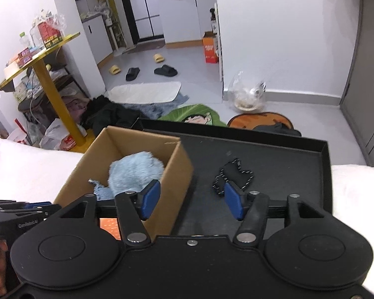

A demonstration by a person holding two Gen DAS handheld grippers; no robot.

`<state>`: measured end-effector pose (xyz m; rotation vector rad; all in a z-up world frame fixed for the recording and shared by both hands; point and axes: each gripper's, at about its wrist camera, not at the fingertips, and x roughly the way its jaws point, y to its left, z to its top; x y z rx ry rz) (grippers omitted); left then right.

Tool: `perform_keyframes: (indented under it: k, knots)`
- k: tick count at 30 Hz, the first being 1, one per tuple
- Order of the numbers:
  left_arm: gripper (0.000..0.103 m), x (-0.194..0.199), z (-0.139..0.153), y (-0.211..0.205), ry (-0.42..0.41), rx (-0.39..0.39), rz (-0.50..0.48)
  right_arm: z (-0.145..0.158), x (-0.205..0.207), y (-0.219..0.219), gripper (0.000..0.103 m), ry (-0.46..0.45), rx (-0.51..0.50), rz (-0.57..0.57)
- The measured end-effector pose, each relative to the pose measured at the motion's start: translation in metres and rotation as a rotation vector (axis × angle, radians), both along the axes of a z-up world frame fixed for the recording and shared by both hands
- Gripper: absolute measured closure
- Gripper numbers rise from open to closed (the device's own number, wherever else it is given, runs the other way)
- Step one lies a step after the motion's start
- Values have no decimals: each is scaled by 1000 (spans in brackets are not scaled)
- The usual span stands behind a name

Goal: Organize soft objects
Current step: 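Move the right gripper to the black beaded cloth and close on it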

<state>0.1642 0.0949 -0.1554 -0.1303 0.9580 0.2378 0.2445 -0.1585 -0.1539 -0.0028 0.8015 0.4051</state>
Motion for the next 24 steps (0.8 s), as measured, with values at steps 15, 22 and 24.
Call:
perform_keyframes:
  k: [15, 22, 24]
  knots:
    - [61, 12, 6, -23, 45, 144, -26, -36, 10, -44, 17, -62, 90, -25]
    - [50, 24, 13, -37, 52, 200, -23, -45, 23, -38, 17, -108, 70, 17]
    - [49, 28, 13, -41, 61, 220, -24, -49, 26, -38, 17, -109, 71, 22]
